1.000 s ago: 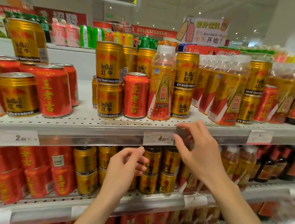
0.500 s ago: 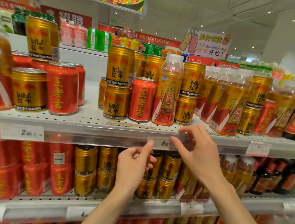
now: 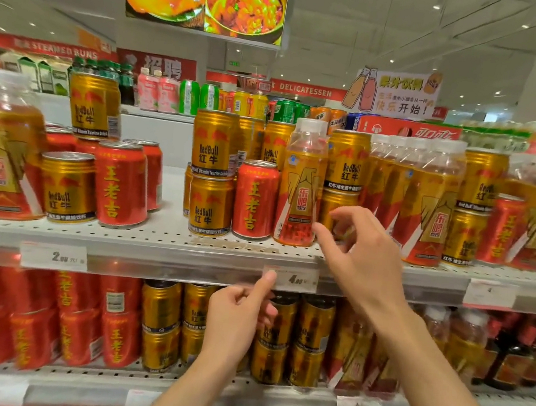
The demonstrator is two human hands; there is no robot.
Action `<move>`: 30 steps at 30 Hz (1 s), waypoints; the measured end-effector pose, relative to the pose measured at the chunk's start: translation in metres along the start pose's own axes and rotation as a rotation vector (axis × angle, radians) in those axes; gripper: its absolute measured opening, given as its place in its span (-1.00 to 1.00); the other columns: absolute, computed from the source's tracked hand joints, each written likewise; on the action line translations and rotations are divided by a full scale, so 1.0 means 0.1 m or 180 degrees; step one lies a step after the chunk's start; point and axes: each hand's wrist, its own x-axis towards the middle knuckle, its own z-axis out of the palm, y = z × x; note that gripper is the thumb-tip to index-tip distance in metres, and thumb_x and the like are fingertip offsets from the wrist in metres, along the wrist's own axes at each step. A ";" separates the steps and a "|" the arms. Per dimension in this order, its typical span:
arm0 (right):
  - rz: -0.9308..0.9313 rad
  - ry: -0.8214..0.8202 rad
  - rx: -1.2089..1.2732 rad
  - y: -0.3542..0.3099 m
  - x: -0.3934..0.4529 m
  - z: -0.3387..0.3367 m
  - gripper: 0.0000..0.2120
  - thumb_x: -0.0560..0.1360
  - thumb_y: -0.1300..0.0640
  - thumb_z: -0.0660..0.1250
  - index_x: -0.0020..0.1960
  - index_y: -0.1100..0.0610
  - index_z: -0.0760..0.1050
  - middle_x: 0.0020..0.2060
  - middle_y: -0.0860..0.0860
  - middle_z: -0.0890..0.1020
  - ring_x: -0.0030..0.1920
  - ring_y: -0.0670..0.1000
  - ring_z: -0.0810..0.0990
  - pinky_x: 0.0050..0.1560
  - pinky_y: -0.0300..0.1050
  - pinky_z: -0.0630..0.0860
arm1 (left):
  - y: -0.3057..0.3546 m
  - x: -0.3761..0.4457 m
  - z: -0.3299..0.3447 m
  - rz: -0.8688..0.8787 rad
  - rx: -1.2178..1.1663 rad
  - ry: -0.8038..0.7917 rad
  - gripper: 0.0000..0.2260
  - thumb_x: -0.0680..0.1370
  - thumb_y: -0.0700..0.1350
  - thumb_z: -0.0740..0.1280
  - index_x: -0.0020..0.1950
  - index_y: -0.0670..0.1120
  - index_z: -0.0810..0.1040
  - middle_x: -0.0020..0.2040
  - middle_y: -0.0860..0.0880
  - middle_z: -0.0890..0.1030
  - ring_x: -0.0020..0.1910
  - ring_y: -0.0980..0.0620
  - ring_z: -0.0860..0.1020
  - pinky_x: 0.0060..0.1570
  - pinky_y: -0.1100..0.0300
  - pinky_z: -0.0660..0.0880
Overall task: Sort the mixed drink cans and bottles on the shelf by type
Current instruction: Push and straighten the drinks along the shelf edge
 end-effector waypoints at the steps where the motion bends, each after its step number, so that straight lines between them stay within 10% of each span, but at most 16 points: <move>1: -0.0038 0.0064 0.0012 -0.04 0.08 0.02 -0.71 0.56 -0.11 0.40 0.15 0.06 0.56 -0.07 -0.11 0.59 -0.25 -0.14 0.53 -0.24 -0.22 0.51 | 0.00 0.00 0.00 -0.0012 0.0012 -0.0003 -0.64 0.55 0.14 0.41 -0.16 -0.16 0.72 -0.37 -0.08 0.70 -0.39 0.12 0.61 -0.26 0.27 0.50; 12: -0.1240 -0.0541 -0.0025 -0.63 0.63 0.36 -0.68 0.59 -0.03 0.36 0.25 0.14 0.53 0.09 0.01 0.56 -0.19 -0.03 0.61 -0.21 -0.05 0.66 | 0.04 0.01 -0.03 -0.0166 0.0092 -0.0114 -0.62 0.59 0.12 0.38 -0.12 -0.19 0.70 -0.36 -0.08 0.69 -0.39 0.11 0.58 -0.30 0.29 0.49; 23: -0.0606 -0.0763 0.0540 -1.18 1.13 0.50 -0.32 0.57 -0.18 0.35 0.58 -0.04 0.17 0.35 0.04 0.53 0.30 0.09 0.54 0.26 0.09 0.48 | 0.06 0.01 -0.07 -0.0218 0.0148 -0.0218 -0.61 0.59 0.14 0.37 -0.10 -0.19 0.70 -0.36 -0.06 0.68 -0.38 0.11 0.57 -0.28 0.30 0.50; 30: -0.0424 -0.0932 0.0489 -1.17 1.19 0.53 -0.48 0.57 -0.21 0.33 0.43 0.00 0.39 0.32 0.00 0.58 0.29 0.02 0.55 0.29 0.08 0.53 | 0.07 0.00 -0.08 -0.0196 0.0157 -0.0268 -0.61 0.60 0.14 0.36 -0.10 -0.19 0.71 -0.34 -0.07 0.69 -0.37 0.12 0.58 -0.26 0.31 0.49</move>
